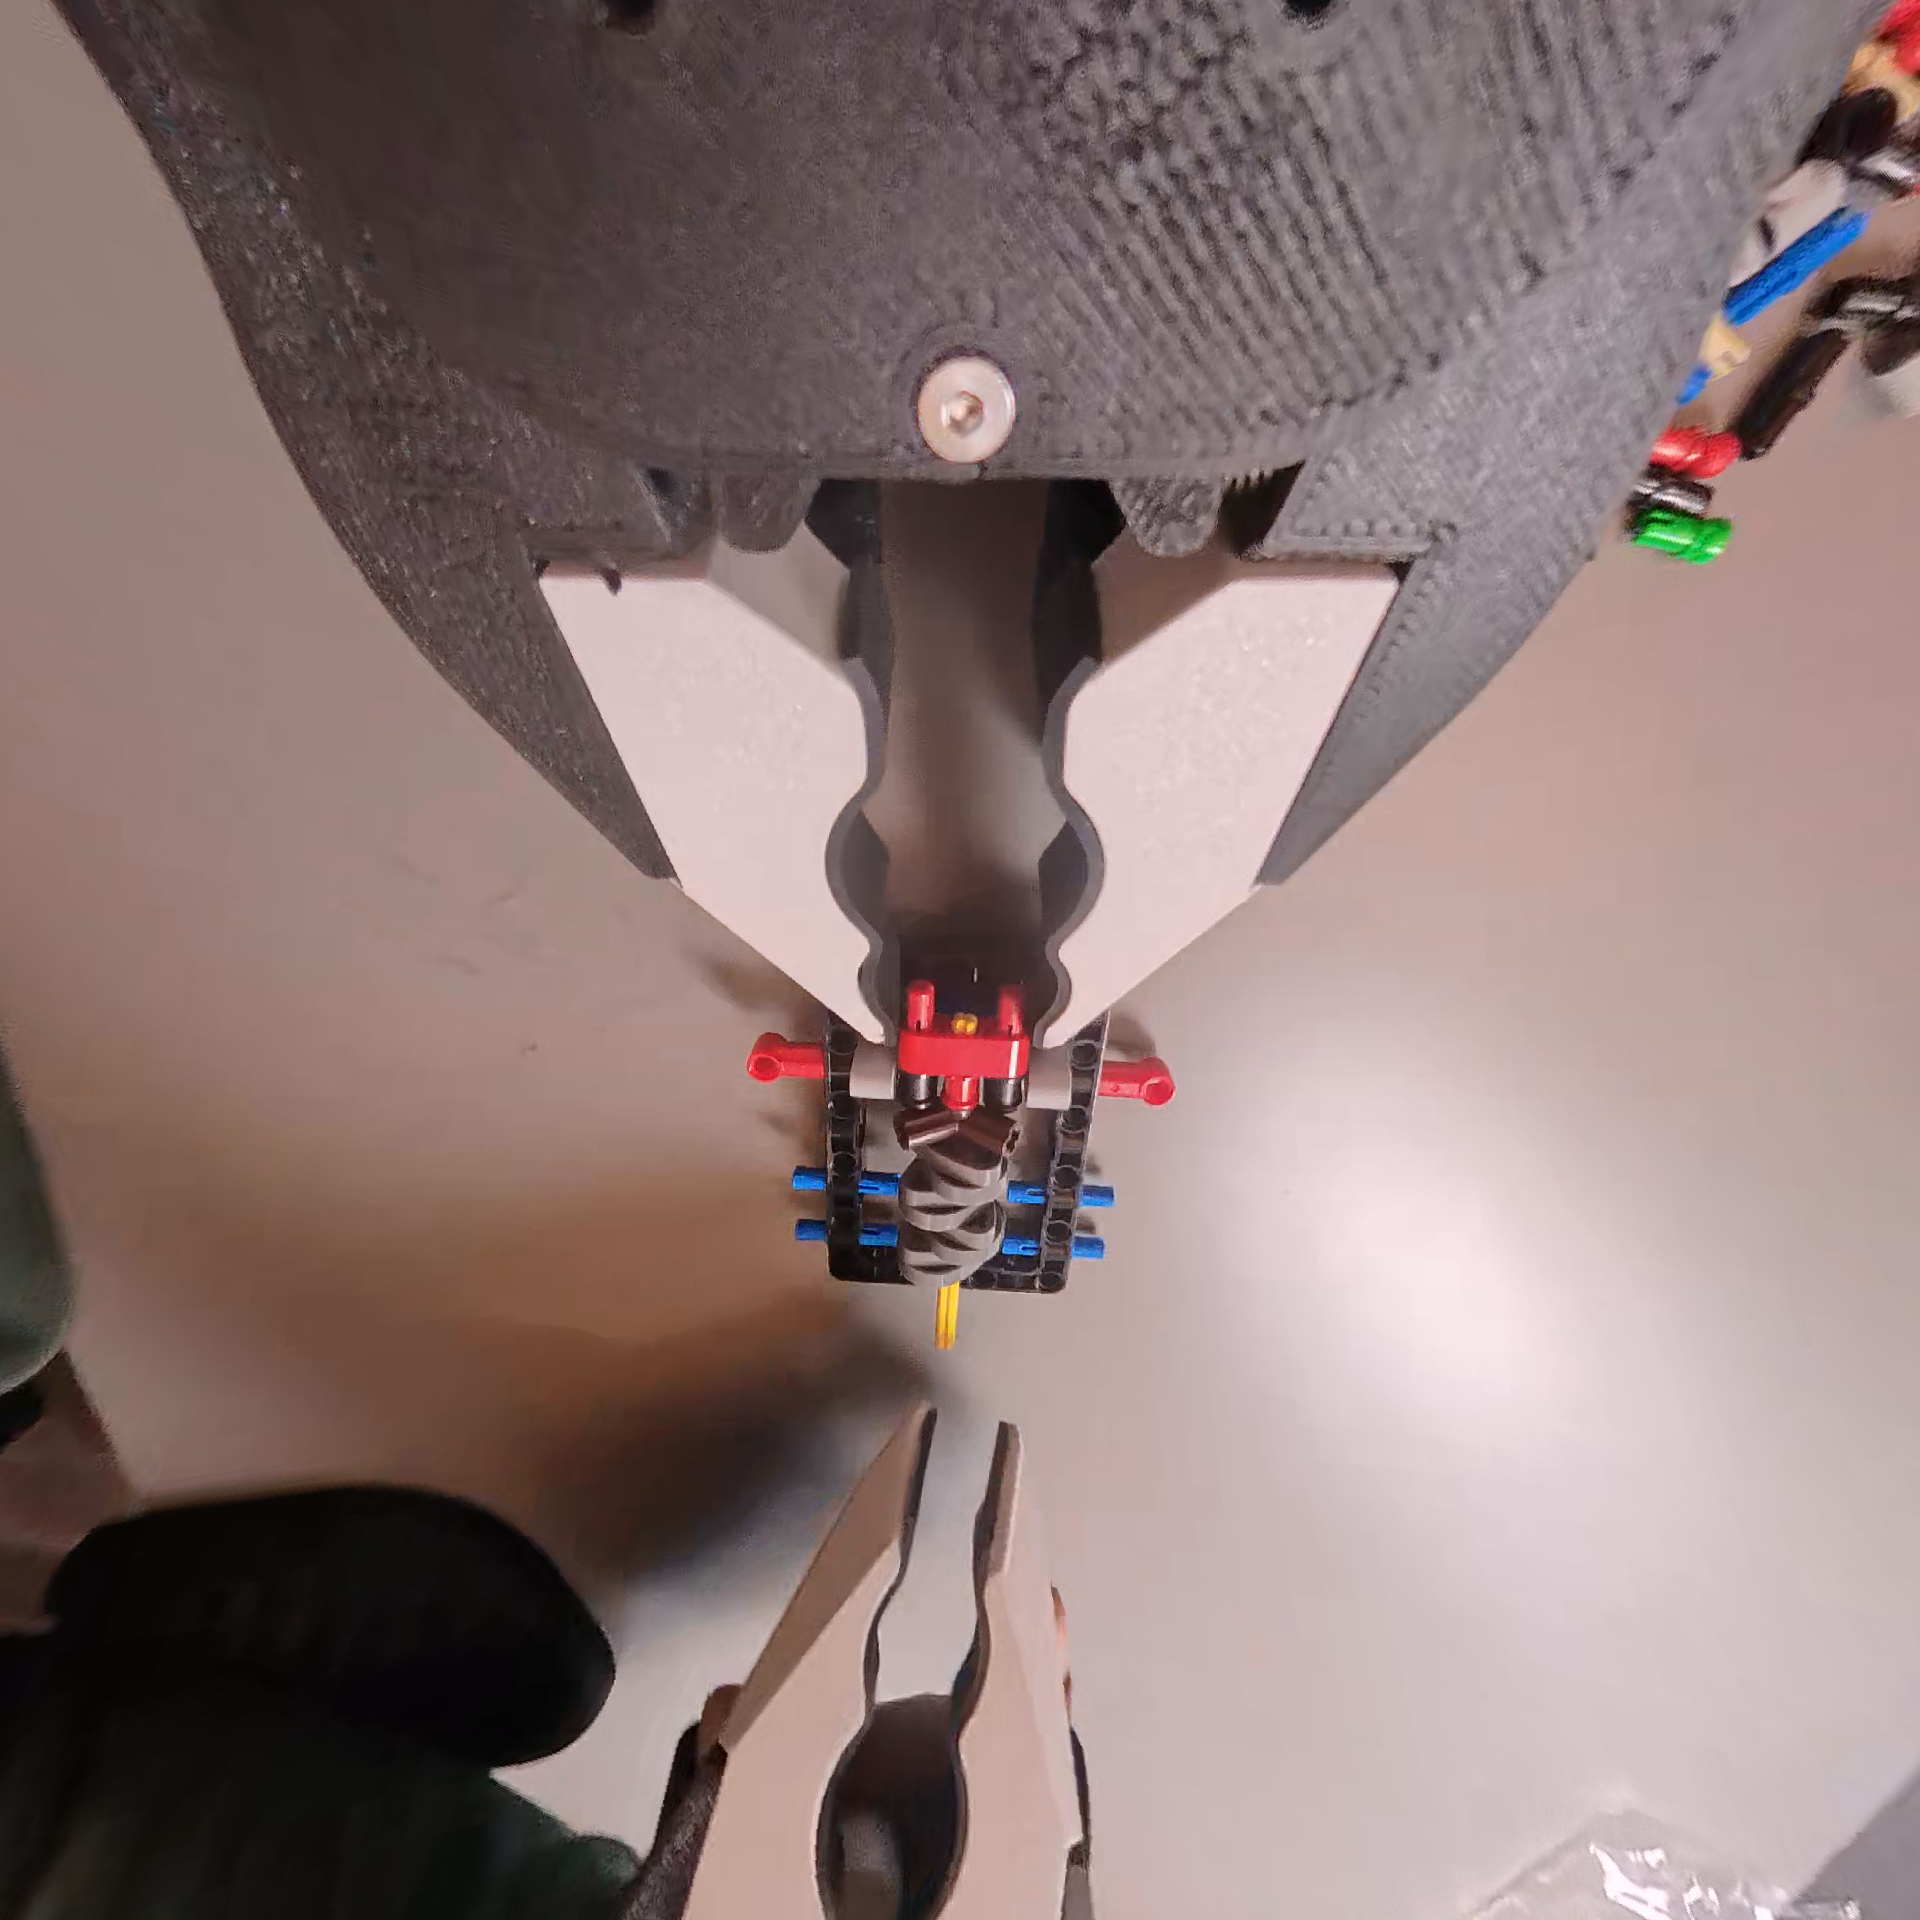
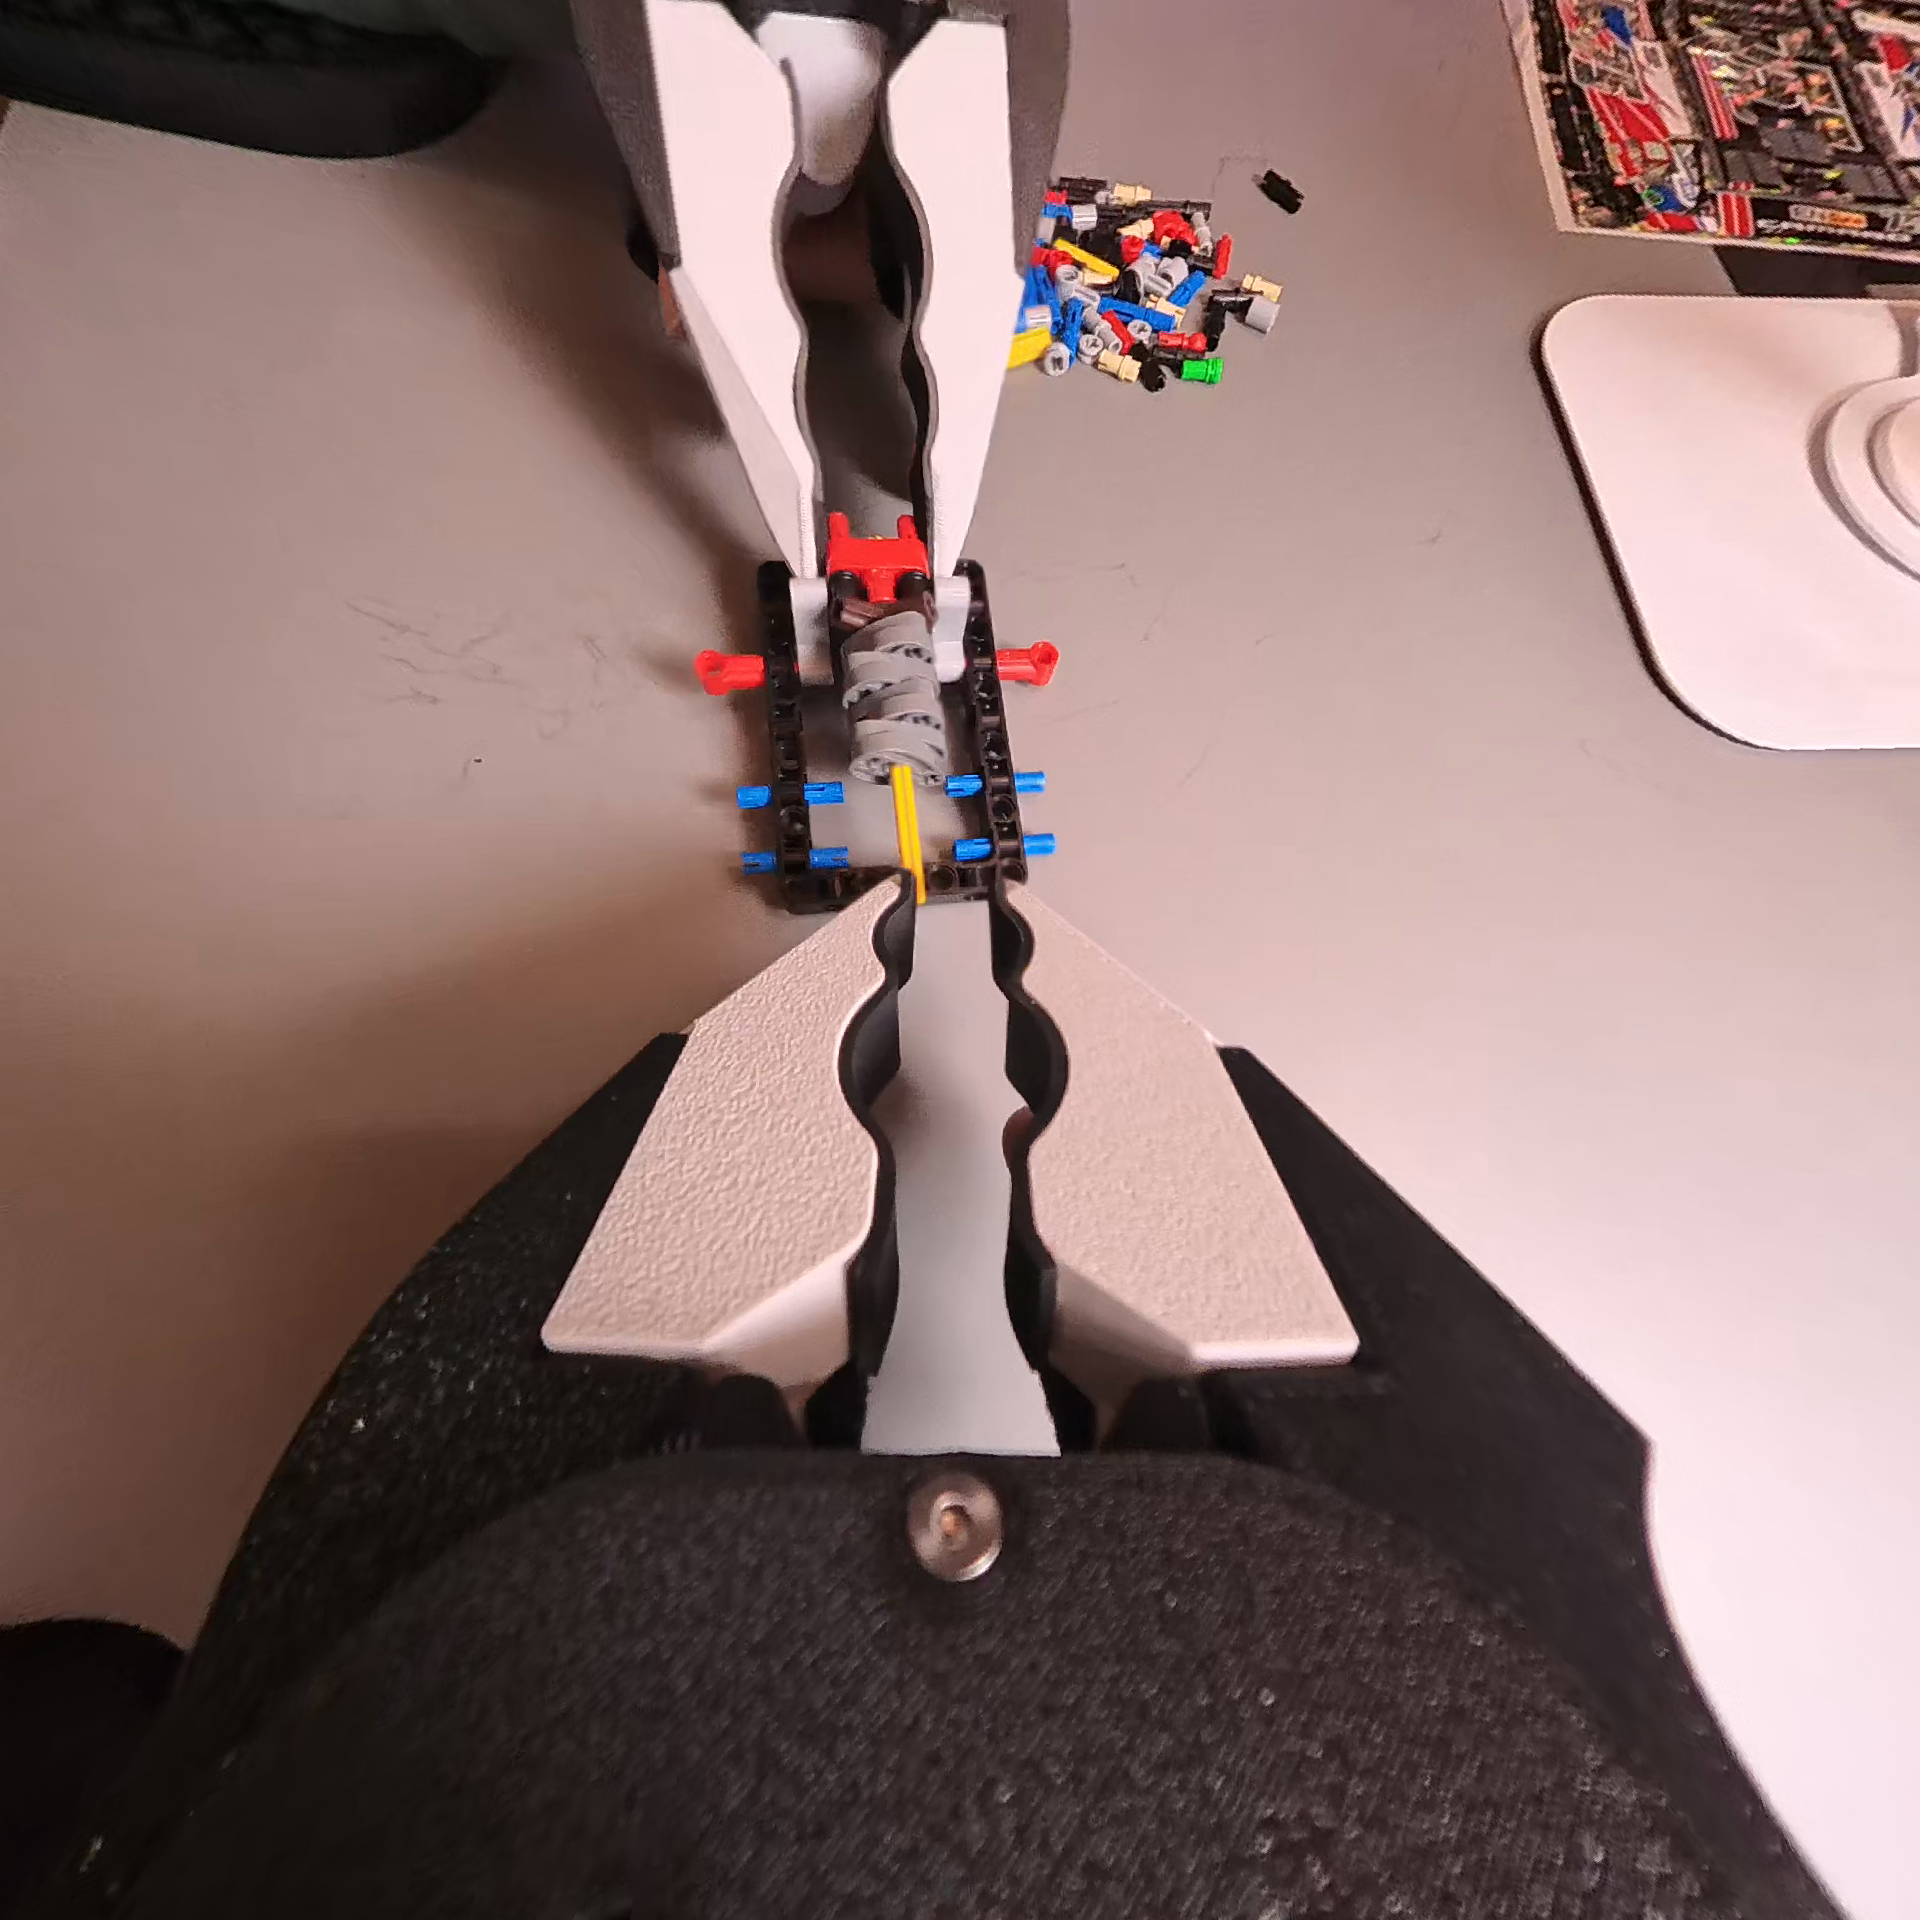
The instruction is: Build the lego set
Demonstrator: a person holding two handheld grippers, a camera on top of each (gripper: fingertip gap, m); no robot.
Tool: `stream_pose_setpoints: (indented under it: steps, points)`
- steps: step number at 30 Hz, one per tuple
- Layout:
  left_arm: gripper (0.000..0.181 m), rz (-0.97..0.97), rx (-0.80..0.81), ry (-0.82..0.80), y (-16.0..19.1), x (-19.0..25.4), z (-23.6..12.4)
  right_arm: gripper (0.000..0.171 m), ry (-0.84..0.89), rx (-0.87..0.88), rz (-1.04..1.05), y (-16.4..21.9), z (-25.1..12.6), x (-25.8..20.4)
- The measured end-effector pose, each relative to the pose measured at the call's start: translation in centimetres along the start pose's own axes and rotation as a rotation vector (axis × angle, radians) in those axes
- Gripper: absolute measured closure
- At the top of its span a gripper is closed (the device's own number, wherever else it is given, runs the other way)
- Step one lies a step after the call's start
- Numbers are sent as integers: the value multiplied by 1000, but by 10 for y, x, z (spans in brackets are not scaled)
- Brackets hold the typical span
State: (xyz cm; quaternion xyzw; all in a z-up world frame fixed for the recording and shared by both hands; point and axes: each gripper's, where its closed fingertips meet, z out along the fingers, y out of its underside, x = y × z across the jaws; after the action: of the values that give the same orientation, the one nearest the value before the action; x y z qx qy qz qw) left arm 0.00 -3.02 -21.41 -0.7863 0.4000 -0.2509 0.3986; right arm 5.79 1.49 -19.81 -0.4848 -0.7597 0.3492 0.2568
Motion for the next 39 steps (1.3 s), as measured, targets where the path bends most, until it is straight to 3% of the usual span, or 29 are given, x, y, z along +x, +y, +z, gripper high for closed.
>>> stream_pose_setpoints:
  steps: [10,16,23,39]
  points:
    - [156,99,-20,-73,4,-3,-3,158,-1,-27,-10,8,4,-1]
    - [138,67,20,-71,0,-5,-14,155,-1,-29,-11,10,4,-2]
    - [114,69,-49,-49,8,-4,-7,155,-6,-29,-21,10,3,-3]
    - [124,130,-111,-63,15,1,5,171,-1,-27,-35,8,8,-5]
